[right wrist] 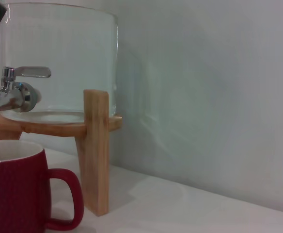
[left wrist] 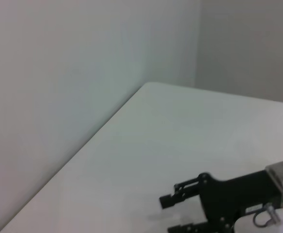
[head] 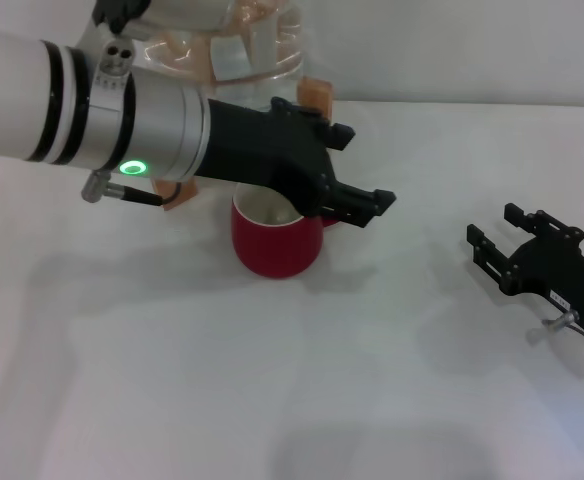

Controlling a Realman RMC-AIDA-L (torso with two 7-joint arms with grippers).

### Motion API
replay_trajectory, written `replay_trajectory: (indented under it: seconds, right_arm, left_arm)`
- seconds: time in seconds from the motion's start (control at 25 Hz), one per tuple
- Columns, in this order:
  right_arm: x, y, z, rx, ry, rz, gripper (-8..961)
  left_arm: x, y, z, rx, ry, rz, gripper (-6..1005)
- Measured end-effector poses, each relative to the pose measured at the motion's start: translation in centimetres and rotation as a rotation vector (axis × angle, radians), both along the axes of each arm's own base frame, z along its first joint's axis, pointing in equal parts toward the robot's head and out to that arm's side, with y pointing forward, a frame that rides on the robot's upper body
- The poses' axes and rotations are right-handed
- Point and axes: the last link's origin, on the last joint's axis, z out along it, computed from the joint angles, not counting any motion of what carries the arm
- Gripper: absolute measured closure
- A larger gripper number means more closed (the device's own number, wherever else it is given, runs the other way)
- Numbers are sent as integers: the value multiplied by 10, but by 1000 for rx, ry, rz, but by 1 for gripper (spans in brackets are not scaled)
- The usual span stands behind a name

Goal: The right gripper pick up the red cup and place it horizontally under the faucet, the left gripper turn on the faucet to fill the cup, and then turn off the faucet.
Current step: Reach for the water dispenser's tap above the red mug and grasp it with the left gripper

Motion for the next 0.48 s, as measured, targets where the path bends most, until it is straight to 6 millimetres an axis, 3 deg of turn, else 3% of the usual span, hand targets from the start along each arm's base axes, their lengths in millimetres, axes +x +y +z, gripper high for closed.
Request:
replay_trajectory:
  seconds: [0.48]
  right_arm:
    - [2, 0, 1, 1, -5, -9, 412]
  left_arm:
    - [-19, 12, 15, 110, 22, 58, 123]
